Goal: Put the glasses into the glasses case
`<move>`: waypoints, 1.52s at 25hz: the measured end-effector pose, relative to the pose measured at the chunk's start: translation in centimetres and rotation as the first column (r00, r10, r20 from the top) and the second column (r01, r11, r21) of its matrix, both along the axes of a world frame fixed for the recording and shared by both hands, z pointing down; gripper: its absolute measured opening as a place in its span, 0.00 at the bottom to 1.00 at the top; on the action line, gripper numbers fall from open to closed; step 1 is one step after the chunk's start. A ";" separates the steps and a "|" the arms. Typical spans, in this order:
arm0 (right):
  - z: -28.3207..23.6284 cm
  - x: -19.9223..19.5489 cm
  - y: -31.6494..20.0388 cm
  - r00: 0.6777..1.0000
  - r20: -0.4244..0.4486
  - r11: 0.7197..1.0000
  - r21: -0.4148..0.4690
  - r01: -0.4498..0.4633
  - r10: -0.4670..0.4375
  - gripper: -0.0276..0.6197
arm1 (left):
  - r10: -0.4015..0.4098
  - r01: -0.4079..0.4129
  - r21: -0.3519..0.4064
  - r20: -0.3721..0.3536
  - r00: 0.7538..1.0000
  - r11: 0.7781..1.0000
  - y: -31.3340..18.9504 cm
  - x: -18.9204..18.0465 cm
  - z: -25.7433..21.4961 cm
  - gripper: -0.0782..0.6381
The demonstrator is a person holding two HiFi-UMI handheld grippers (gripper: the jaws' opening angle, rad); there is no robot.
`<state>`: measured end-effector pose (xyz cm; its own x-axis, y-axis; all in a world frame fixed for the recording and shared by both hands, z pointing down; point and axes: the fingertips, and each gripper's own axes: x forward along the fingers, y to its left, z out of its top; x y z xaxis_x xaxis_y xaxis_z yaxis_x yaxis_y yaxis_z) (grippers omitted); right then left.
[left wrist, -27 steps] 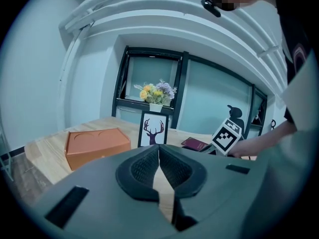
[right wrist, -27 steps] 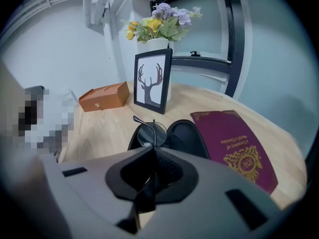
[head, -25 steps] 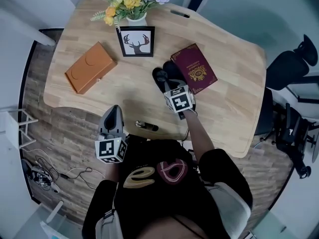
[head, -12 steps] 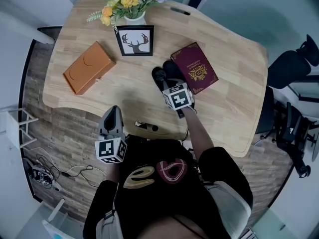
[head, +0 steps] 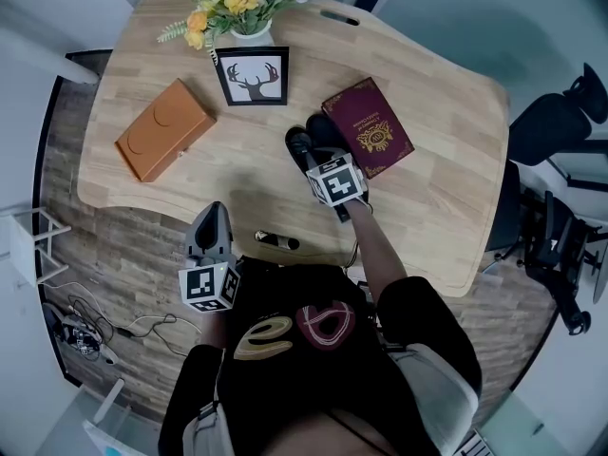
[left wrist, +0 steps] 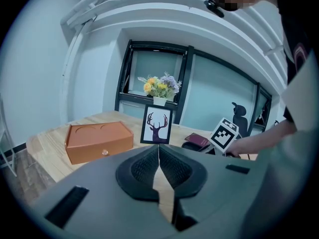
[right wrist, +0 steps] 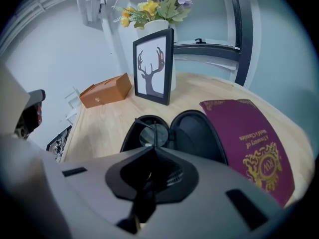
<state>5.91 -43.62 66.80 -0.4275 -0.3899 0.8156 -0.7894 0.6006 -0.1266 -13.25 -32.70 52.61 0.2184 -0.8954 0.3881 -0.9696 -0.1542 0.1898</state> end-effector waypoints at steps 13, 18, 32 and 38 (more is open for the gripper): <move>-0.1 -0.5 0.4 0.999 0.032 0.999 -0.034 0.001 0.000 0.13 | 0.000 0.000 -0.003 0.004 1.000 1.000 0.6 -0.3 0.1 0.13; -0.6 -0.8 0.4 0.998 0.054 0.999 -0.032 -0.009 0.011 0.22 | 0.004 -0.004 -0.005 0.004 1.000 1.000 0.8 -0.2 0.2 0.13; -4.6 0.9 0.6 0.981 0.134 0.988 0.035 -0.149 0.143 0.33 | 0.040 -0.039 0.053 -0.015 0.999 0.998 1.0 1.0 -1.5 0.13; -7.2 0.9 1.7 0.974 0.168 0.981 0.090 -0.170 0.153 0.36 | 0.064 -0.059 0.090 -0.058 0.996 0.994 0.9 1.3 -2.6 0.13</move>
<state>6.78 -41.93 59.65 -0.4735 -0.5427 0.6937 -0.8516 0.4831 -0.2033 -11.91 -31.84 49.99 0.2948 -0.9097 0.2926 -0.9450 -0.2320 0.2307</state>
